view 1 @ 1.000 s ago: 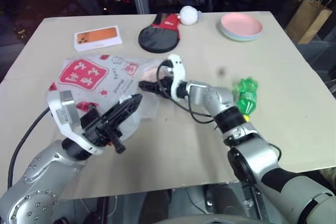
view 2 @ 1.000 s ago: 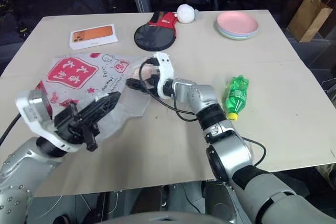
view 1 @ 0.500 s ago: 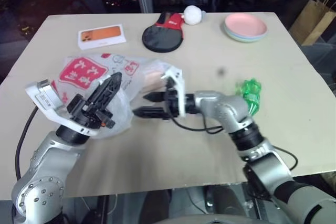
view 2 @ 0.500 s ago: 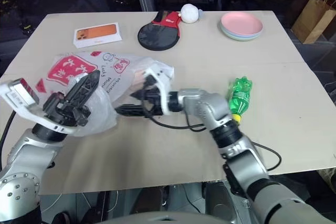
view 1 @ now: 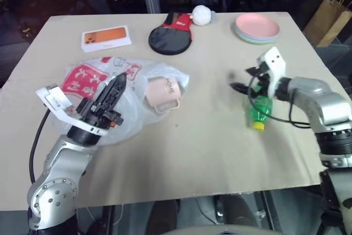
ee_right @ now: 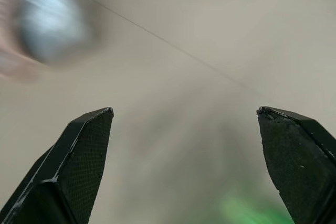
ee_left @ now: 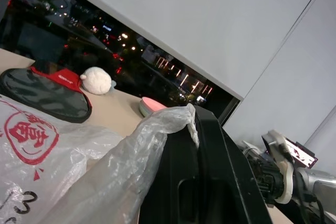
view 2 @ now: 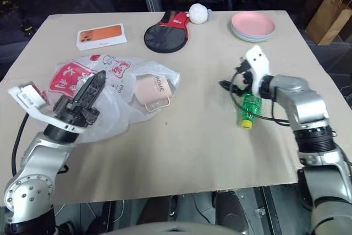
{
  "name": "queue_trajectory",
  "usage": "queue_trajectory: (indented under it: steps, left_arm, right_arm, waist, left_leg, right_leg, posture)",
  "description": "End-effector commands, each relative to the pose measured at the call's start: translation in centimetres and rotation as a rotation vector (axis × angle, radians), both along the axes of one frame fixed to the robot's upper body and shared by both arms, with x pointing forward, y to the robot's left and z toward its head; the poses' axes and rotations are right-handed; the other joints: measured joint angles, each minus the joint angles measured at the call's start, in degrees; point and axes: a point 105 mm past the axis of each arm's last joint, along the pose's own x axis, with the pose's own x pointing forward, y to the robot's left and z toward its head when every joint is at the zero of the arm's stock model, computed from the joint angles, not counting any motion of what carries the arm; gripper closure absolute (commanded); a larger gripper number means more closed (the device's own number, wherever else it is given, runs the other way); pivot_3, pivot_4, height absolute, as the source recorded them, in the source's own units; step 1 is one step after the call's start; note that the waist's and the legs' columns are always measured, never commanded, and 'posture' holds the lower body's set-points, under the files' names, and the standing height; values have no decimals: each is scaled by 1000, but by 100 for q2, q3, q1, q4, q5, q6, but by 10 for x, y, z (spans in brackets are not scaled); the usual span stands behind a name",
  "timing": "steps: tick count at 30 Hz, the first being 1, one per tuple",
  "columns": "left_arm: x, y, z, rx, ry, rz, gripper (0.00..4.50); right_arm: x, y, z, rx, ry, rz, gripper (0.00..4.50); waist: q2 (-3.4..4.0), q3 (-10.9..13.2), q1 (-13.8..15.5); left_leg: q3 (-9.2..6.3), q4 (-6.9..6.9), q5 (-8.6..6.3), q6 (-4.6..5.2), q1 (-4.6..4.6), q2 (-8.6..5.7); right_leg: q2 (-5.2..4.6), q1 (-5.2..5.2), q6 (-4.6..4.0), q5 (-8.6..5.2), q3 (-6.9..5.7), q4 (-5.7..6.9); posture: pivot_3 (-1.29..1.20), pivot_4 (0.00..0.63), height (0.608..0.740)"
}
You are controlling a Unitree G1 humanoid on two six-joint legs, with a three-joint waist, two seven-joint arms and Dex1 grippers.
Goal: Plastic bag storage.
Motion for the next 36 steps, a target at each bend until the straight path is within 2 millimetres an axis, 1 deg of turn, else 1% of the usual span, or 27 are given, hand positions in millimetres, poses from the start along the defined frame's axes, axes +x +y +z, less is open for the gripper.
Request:
queue_trajectory:
  steps: [1, 2, 3, 4, 6, 8, 11, 14, 17, 19, 20, 21, 22, 23, 27, 30, 31, 32, 34, 36]
  left_arm:
    - [-1, -3, 9, 25, -39, -21, 4500]
    - [0, -3, 9, 28, -40, -26, 4500]
    - [1, -2, 10, 29, -41, -28, 4500]
    - [1, -2, 10, 30, -41, -31, 4500]
    - [2, -1, 9, 30, -39, -35, 4500]
    - [3, -2, 7, 31, -34, -42, 4500]
    - [5, -5, 6, 30, -31, -59, 4500]
    - [6, -8, 6, 33, -30, -78, 4500]
    - [7, -9, 6, 42, -29, -86, 4500]
    - [7, -8, 7, 47, -31, -86, 4500]
    - [7, -8, 8, 49, -32, -86, 4500]
    - [7, -7, 8, 53, -33, -85, 4500]
    - [7, -6, 8, 56, -33, -83, 4500]
    - [6, -5, 8, 58, -33, -83, 4500]
    - [5, -4, 6, 68, -25, -78, 4500]
    - [5, -5, 6, 71, -28, -80, 4500]
    - [5, -6, 6, 71, -30, -85, 4500]
    - [5, -7, 6, 70, -32, -89, 4500]
    - [5, -8, 7, 72, -34, -98, 4500]
    - [5, -10, 7, 73, -36, -106, 4500]
  right_arm:
    - [-12, -33, 14, -44, 23, -131, 51]
    - [-18, -43, 13, -71, 54, -174, 51]
    - [-25, -48, 11, -85, 84, -206, 51]
    - [-30, -49, 9, -76, 111, -227, 51]
    - [-40, -42, 1, -30, 166, -240, 51]
    - [-49, -35, -14, 9, 227, -257, 51]
    - [-56, -27, -35, 62, 293, -290, 51]
    - [-60, -15, -51, 162, 347, -303, 51]
    - [-61, -12, -66, 217, 385, -323, 51]
    - [-59, -12, -74, 190, 363, -331, 51]
    - [-58, -12, -74, 183, 345, -330, 558]
    - [-57, -11, -71, 185, 330, -315, 778]
    - [-55, -11, -66, 172, 297, -299, 1235]
    - [-53, -10, -63, 162, 276, -285, 1468]
    - [-48, -5, -49, 63, 160, -164, 1484]
    - [-50, 26, -23, 39, 7, 87, 1484]
    - [-56, 48, -16, 21, -36, 226, 1484]
    - [-61, 61, -13, 6, -58, 314, 1484]
    - [-74, 94, -21, -67, -70, 519, 1484]
    - [-82, 125, -29, -108, -77, 685, 1484]
  waist:
    - [3, 2, -5]
    - [6, 3, 1]
    - [7, 4, 17]
    - [7, 3, 28]
    - [7, 3, 5]
    - [3, 0, -24]
    - [3, -1, -8]
    - [-2, -4, 9]
    - [-1, -4, 20]
    - [-1, -4, 18]
    - [-3, -6, 16]
    - [-2, -6, 14]
    - [-2, -6, 11]
    - [-1, -5, 2]
    - [5, -1, -8]
    - [6, 0, -26]
    - [6, 0, -33]
    - [8, 1, -33]
    - [10, 3, -47]
    - [10, 3, -82]
  left_leg:
    - [0, 0, 0, 0, 0, 0]
    - [-1, 0, 0, 0, 0, 0]
    - [-4, 0, 0, 0, -1, 0]
    - [-9, 0, 0, 0, -5, 0]
    - [-7, 0, 0, 0, -5, 0]
    - [-7, 0, 0, 0, -2, 1]
    - [-9, 2, 0, 0, 0, 2]
    - [-11, 12, 0, 0, -3, 2]
    - [-13, 20, 0, 0, -7, 2]
    - [-15, 22, 0, 0, -10, 2]
    - [-14, 23, 0, 0, -9, 2]
    - [-15, 23, 0, 0, -8, 2]
    - [-15, 23, 0, 0, -8, 2]
    - [-14, 24, 0, 0, -7, 2]
    - [-13, 30, 0, 0, -8, 1]
    - [-15, 31, 0, 1, -12, 2]
    - [-16, 31, 0, 1, -11, 2]
    - [-17, 31, 0, 1, -11, 3]
    - [-15, 32, 0, 0, -16, 3]
    - [-15, 33, 0, 0, -9, 5]
  right_leg:
    - [0, 0, 0, 0, 0, 0]
    - [1, 0, 0, 0, 0, 0]
    - [1, -1, -1, 0, -3, 1]
    - [1, -2, -1, -1, -7, 1]
    - [1, -3, -1, -1, -4, 0]
    - [4, -2, 0, -1, -2, 0]
    - [5, 1, 1, 0, -3, 2]
    - [5, 5, 2, 0, -6, 2]
    - [5, 5, 2, 0, -7, 2]
    - [5, 5, 2, 1, -9, 3]
    - [5, 5, 2, 1, -9, 4]
    - [5, 5, 2, 1, -10, 4]
    - [5, 6, 2, 0, -9, 4]
    - [5, 6, 2, 1, -9, 5]
    - [5, 5, 3, 1, -8, 10]
    - [5, 1, 3, 1, -9, 10]
    - [6, 1, 3, 0, -8, 10]
    - [7, 1, 3, 0, -9, 10]
    - [7, -2, 3, 0, -7, 10]
    - [9, -1, 3, 0, -6, 10]
  posture:
    - [0, 150, 740]
    - [0, 150, 740]
    - [0, 150, 740]
    - [0, 150, 740]
    - [0, 150, 740]
    - [0, 150, 740]
    - [0, 150, 740]
    - [0, 150, 740]
    - [0, 150, 740]
    - [0, 150, 740]
    - [0, 150, 740]
    - [0, 150, 740]
    - [0, 150, 740]
    - [0, 150, 740]
    - [0, 150, 740]
    - [0, 150, 740]
    - [0, 150, 740]
    - [0, 150, 740]
    - [0, 150, 740]
    - [0, 150, 740]
